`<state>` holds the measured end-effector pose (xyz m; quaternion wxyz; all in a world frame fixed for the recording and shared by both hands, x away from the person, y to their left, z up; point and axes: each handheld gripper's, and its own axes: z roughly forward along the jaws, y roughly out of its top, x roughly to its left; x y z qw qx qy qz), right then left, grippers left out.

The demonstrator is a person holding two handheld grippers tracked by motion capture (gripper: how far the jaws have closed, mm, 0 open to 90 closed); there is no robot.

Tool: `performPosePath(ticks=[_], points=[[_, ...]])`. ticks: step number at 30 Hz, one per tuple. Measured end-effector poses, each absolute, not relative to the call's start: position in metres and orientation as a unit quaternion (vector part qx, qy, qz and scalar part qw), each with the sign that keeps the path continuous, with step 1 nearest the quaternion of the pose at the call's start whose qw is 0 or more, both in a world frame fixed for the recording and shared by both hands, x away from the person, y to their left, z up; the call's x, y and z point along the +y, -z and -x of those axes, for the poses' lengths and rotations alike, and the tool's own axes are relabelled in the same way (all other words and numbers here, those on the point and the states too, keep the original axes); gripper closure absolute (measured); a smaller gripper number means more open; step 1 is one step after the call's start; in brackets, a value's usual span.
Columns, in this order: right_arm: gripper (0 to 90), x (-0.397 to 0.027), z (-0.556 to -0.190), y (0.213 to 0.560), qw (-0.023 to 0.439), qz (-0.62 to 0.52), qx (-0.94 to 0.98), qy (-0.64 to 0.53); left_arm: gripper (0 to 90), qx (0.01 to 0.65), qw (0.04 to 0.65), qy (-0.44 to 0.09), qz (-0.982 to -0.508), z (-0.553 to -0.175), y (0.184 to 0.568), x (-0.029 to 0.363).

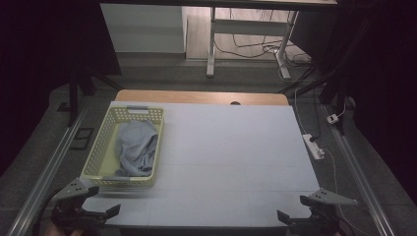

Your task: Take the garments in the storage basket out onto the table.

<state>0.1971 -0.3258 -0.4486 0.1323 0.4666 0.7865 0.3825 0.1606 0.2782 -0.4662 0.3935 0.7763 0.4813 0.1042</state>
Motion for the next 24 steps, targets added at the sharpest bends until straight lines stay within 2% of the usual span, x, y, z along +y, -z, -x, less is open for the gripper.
performPosePath(ticks=[24], points=[[0.3, -0.326, -0.198, 0.449, 0.129, -0.467, 0.788, -0.381, 0.0, 0.453, 0.432, -0.131, -0.769, -0.185, 0.458, 0.279]])
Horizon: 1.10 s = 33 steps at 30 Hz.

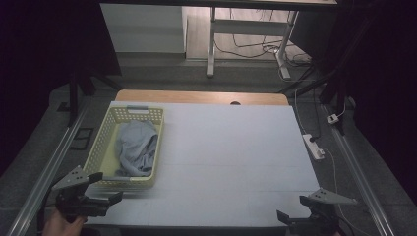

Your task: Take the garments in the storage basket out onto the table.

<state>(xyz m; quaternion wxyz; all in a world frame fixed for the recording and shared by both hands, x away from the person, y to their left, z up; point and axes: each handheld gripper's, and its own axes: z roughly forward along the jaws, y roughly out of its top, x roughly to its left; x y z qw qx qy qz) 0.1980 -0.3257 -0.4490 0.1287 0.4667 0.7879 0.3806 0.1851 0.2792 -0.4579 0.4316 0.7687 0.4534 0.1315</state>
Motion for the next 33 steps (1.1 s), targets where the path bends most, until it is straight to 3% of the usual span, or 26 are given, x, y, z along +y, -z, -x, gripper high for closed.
performPosePath(ticks=[33], points=[[0.3, -0.325, -0.199, 0.450, 0.121, -0.469, 0.789, -0.377, 0.0, 0.477, 0.388, -0.142, -0.776, -0.261, 0.454, 0.267]])
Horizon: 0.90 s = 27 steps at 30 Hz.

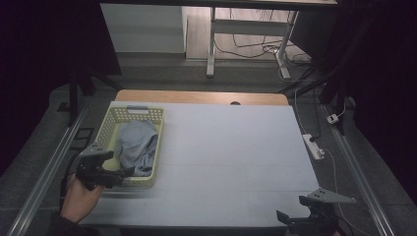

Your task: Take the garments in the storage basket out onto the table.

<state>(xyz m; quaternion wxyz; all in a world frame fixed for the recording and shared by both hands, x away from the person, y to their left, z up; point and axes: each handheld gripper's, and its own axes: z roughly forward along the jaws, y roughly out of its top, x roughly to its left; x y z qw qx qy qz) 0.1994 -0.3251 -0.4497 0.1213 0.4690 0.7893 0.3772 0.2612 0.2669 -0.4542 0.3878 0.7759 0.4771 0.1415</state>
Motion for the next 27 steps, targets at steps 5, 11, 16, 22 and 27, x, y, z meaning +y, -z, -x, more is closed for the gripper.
performPosePath(ticks=[5, 11, 16, 22, 27], points=[[0.3, -0.325, -0.200, 0.450, 0.120, -0.470, 0.790, -0.376, 0.1, 0.483, 0.381, -0.133, -0.777, -0.278, 0.454, 0.269], [0.3, -0.325, -0.200, 0.450, 0.119, -0.469, 0.791, -0.374, 0.0, 0.493, 0.362, -0.131, -0.780, -0.301, 0.454, 0.271], [0.4, -0.325, -0.201, 0.450, 0.118, -0.468, 0.792, -0.374, 0.0, 0.505, 0.346, -0.128, -0.781, -0.321, 0.456, 0.273], [0.4, -0.325, -0.201, 0.451, 0.116, -0.469, 0.792, -0.373, 0.0, 0.517, 0.322, -0.123, -0.784, -0.346, 0.461, 0.274], [0.4, -0.325, -0.201, 0.451, 0.112, -0.471, 0.791, -0.374, 0.0, 0.532, 0.309, -0.108, -0.781, -0.367, 0.468, 0.275]])
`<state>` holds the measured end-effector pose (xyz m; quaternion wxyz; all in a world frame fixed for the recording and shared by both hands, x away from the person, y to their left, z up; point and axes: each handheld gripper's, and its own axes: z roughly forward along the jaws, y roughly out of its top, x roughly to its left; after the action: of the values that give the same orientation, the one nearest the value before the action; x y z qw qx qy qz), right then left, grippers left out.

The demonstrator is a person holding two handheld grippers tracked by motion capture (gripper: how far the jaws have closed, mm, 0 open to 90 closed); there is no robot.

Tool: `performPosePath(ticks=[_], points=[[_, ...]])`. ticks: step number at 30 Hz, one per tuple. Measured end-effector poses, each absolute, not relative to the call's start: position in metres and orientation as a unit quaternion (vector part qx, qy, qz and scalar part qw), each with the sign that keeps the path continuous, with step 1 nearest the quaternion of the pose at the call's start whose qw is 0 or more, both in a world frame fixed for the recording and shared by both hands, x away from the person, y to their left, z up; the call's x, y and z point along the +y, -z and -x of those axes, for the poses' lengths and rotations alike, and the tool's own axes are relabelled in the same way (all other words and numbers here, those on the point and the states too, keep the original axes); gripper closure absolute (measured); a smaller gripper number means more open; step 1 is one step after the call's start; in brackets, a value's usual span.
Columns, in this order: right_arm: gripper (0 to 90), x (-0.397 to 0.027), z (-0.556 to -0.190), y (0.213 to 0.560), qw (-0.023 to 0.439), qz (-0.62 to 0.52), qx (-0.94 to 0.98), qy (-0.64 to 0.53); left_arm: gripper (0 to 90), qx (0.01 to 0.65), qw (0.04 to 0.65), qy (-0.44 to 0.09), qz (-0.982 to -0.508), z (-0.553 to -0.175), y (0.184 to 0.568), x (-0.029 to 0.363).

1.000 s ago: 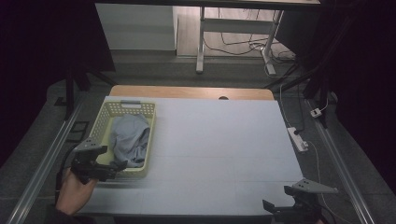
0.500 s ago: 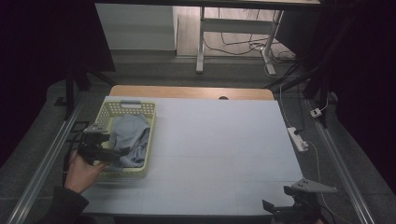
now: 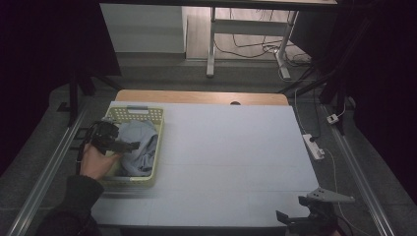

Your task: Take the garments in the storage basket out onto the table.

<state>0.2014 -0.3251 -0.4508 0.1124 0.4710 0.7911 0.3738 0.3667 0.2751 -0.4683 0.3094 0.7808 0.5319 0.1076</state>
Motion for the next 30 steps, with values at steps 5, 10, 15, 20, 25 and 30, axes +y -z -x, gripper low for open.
performPosePath(ticks=[5, 10, 15, 20, 25, 30], points=[[0.4, -0.325, -0.202, 0.451, 0.110, -0.471, 0.792, -0.372, 0.0, 0.546, 0.281, -0.096, -0.784, -0.384, 0.480, 0.276], [0.4, -0.325, -0.202, 0.451, 0.108, -0.469, 0.794, -0.371, 0.0, 0.558, 0.255, -0.074, -0.787, -0.397, 0.495, 0.275], [0.3, -0.325, -0.203, 0.451, 0.107, -0.468, 0.795, -0.371, 0.0, 0.561, 0.242, -0.057, -0.789, -0.405, 0.501, 0.270], [0.4, -0.324, -0.202, 0.451, 0.107, -0.468, 0.796, -0.369, 0.0, 0.564, 0.221, -0.040, -0.795, -0.412, 0.513, 0.263], [0.4, -0.324, -0.203, 0.451, 0.107, -0.468, 0.796, -0.369, 0.0, 0.560, 0.190, -0.053, -0.805, -0.416, 0.516, 0.255], [0.4, -0.324, -0.202, 0.451, 0.107, -0.466, 0.798, -0.368, 6.4, 0.559, 0.153, -0.071, -0.812, -0.416, 0.515, 0.247]])
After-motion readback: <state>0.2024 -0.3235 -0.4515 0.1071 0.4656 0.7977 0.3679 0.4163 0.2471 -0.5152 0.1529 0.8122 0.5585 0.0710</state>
